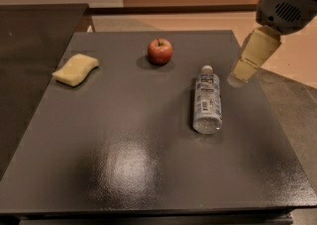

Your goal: Place blue plastic bottle upright

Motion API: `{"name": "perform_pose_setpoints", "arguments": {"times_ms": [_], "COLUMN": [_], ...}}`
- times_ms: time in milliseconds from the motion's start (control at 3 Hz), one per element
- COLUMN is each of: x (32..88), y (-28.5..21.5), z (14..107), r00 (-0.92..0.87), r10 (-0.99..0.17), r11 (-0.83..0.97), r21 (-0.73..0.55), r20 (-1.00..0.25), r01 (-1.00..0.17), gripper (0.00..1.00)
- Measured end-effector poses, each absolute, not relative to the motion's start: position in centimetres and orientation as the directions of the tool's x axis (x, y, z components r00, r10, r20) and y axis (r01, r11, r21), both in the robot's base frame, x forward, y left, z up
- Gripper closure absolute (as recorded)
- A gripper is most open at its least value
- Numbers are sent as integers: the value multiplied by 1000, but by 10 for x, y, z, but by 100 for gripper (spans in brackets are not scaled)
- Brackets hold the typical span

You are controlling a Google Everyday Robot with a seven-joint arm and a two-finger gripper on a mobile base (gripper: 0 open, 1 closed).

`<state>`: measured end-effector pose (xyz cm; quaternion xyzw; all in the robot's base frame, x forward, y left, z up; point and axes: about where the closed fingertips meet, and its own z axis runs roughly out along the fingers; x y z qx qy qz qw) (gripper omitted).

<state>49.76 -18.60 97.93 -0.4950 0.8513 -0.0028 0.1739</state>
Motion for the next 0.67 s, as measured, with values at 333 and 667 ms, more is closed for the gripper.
{"name": "perform_pose_setpoints", "arguments": {"times_ms": [333, 667], "x": [517, 526], "y": [-167, -161], "z": [971, 953], "r00": [-556, -676], "r10": [-778, -684], "r11": [614, 723], "r21": [-169, -133], "r20": [-293, -274], "r01": [-771, -678], "gripper": [0, 0]}}
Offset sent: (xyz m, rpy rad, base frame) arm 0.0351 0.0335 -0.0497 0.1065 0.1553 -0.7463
